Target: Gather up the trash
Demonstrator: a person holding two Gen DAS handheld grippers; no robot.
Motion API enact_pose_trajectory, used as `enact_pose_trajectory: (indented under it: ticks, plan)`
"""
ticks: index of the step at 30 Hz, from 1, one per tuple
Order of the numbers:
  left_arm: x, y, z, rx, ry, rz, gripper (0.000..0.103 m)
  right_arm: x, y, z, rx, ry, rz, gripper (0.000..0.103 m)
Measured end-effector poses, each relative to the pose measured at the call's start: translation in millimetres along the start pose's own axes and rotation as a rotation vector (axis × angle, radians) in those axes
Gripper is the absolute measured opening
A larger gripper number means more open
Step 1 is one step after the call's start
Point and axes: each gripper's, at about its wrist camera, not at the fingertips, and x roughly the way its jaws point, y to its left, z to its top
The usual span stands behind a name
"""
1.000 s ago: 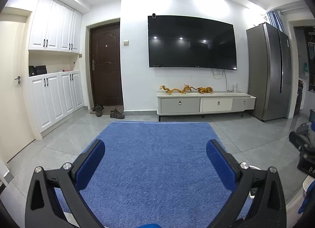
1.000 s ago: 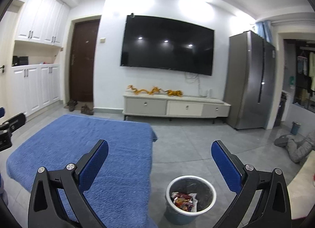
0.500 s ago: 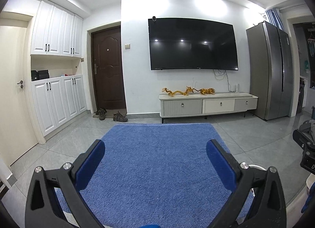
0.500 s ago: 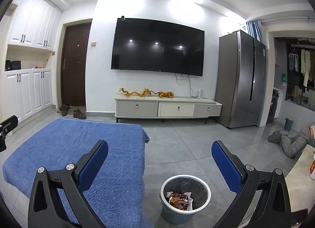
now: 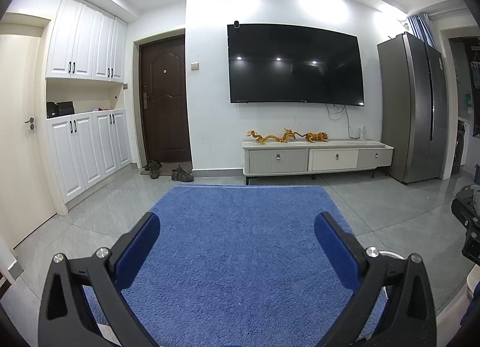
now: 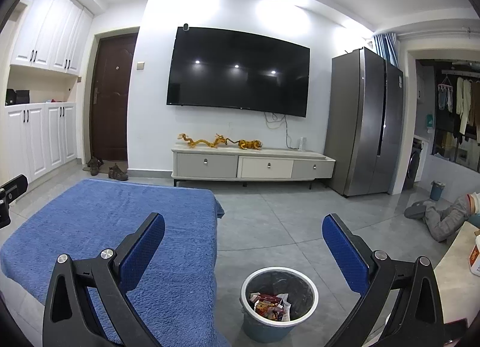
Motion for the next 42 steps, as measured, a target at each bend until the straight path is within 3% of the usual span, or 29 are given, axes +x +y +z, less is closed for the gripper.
enact_pose_trajectory:
  ticks: [42]
  plan:
    - [74.5, 26.3, -3.7, -0.008, 0.068, 0.051, 0.103, 69.5, 10.2, -4.2, -0.027, 0.061, -0.080, 0.103]
